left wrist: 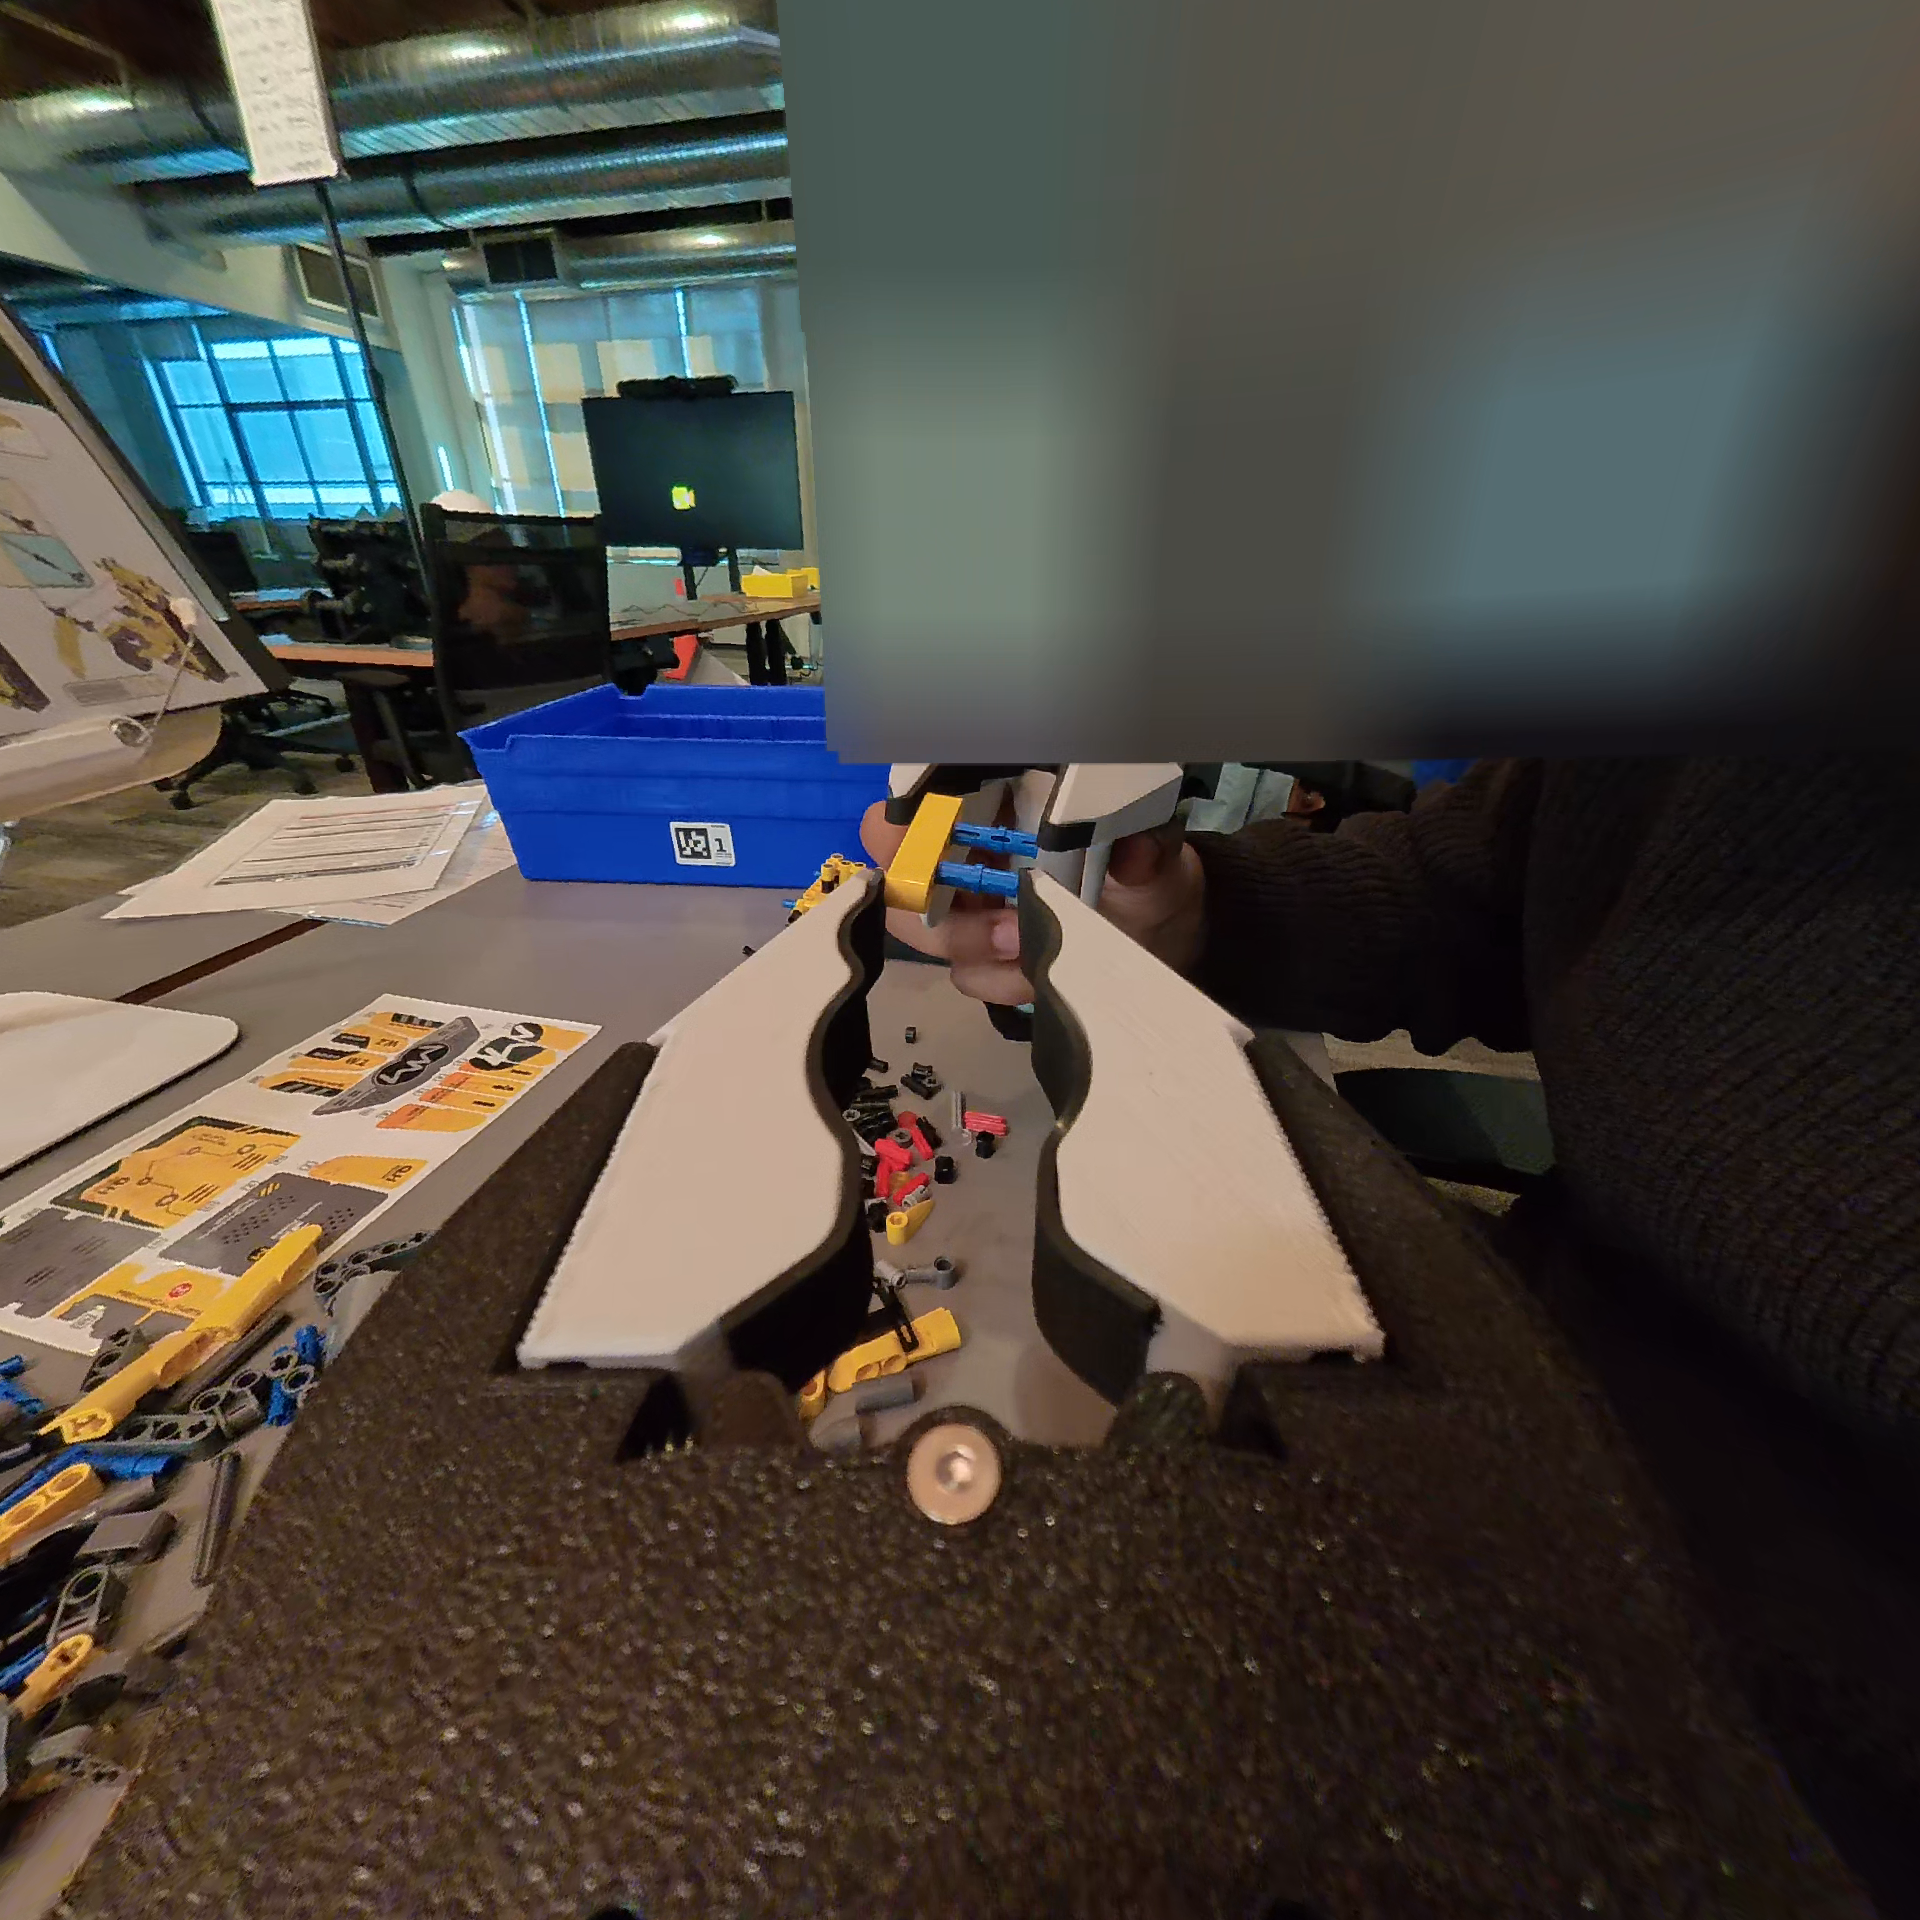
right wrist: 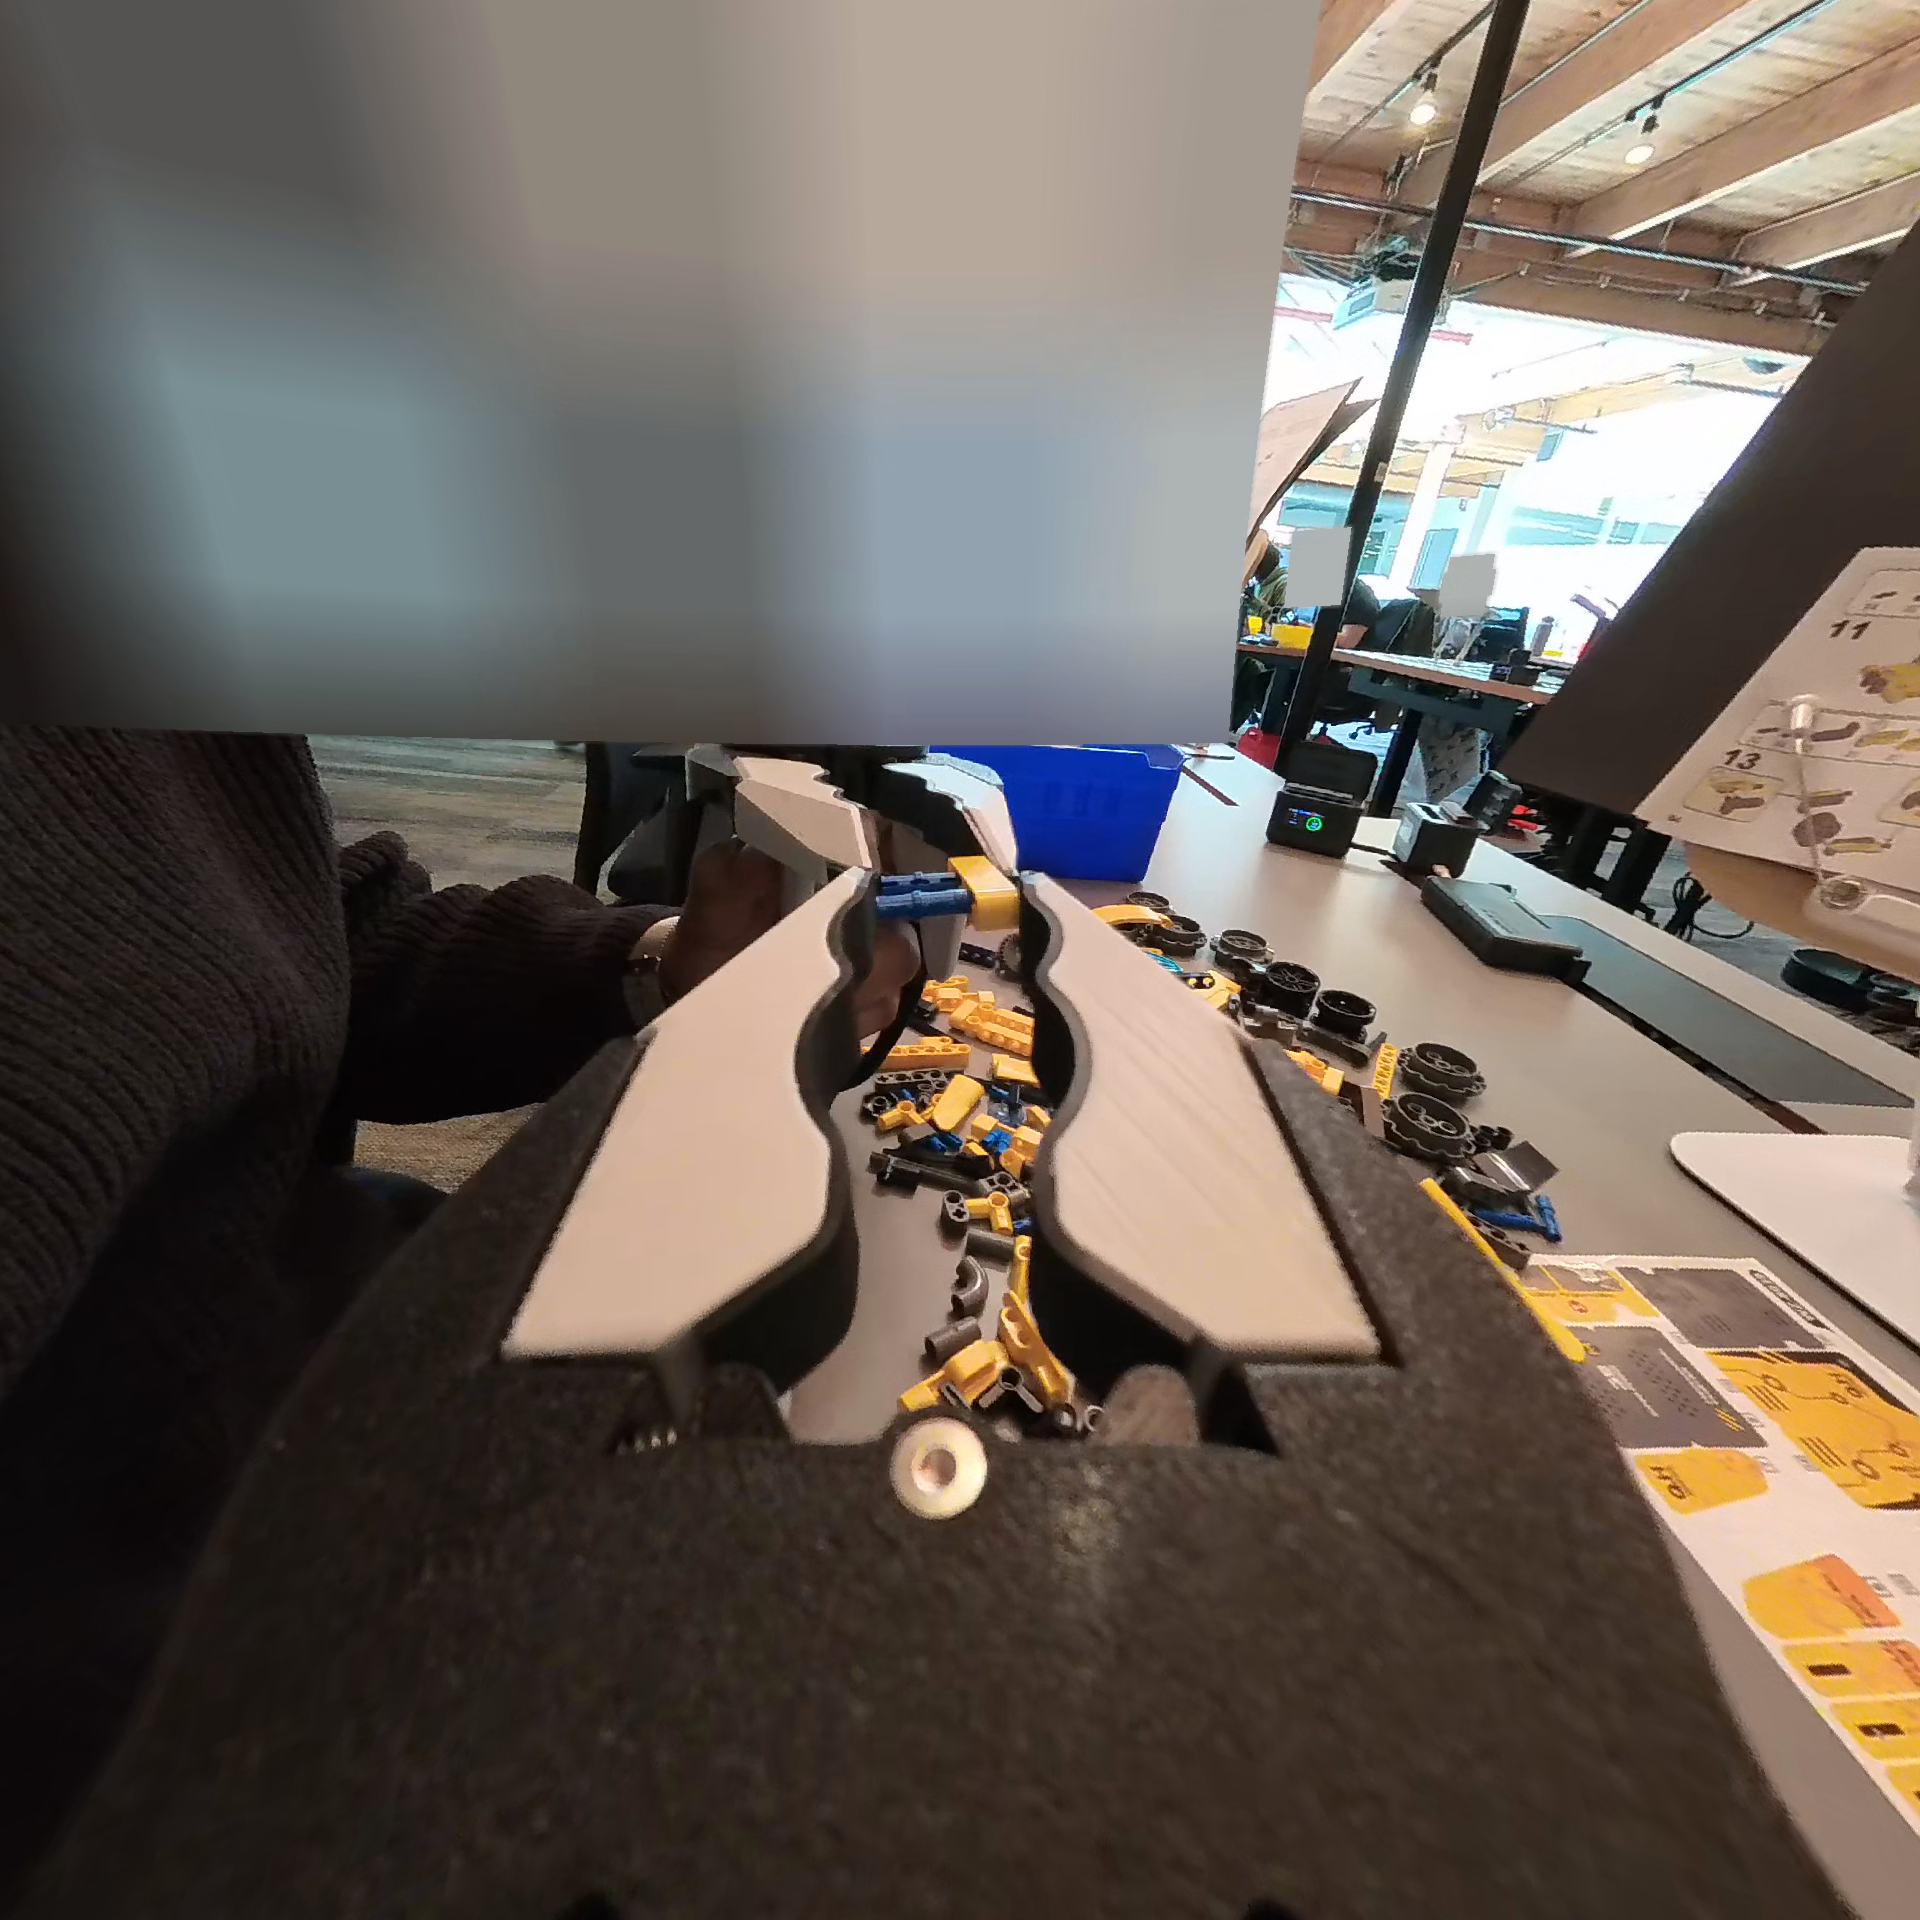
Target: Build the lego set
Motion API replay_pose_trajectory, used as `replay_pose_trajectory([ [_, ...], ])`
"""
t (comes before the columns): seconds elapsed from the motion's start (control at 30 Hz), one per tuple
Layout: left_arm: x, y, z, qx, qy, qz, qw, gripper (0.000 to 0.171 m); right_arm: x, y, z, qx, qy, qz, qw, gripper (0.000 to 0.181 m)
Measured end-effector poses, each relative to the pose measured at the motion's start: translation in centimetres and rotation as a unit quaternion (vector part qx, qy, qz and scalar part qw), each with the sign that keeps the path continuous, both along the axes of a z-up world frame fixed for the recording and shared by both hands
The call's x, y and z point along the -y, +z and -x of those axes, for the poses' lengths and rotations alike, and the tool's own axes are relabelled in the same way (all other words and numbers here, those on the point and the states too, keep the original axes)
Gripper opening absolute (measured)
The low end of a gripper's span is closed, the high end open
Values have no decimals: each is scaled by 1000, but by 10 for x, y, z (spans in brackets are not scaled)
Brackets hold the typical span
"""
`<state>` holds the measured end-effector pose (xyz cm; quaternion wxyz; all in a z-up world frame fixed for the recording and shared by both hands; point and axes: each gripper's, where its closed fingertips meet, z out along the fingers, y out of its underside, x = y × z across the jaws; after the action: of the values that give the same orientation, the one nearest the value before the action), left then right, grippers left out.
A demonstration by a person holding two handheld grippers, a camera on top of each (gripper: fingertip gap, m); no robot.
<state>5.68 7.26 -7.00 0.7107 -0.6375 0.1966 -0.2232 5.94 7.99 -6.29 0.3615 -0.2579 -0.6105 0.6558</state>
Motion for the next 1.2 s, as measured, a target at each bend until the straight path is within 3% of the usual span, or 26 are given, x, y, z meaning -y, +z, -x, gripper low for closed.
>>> replay_pose_trajectory([
  [0.73, 0, -1, 0, -25, 19, -1, 1000, 23, -1, -2, 1, 1, 4, -4, 1000, 25],
  [1.0, 1, -1, -2, -45, 29, -12, 999, 23, -7, -7, 4, 36, 11, 42, 998, 41],
  [1.2, 2, 1, -1, -38, 28, -16, 999, 23, -2, -9, -1, 34, 32, 31, 998, 28],
])
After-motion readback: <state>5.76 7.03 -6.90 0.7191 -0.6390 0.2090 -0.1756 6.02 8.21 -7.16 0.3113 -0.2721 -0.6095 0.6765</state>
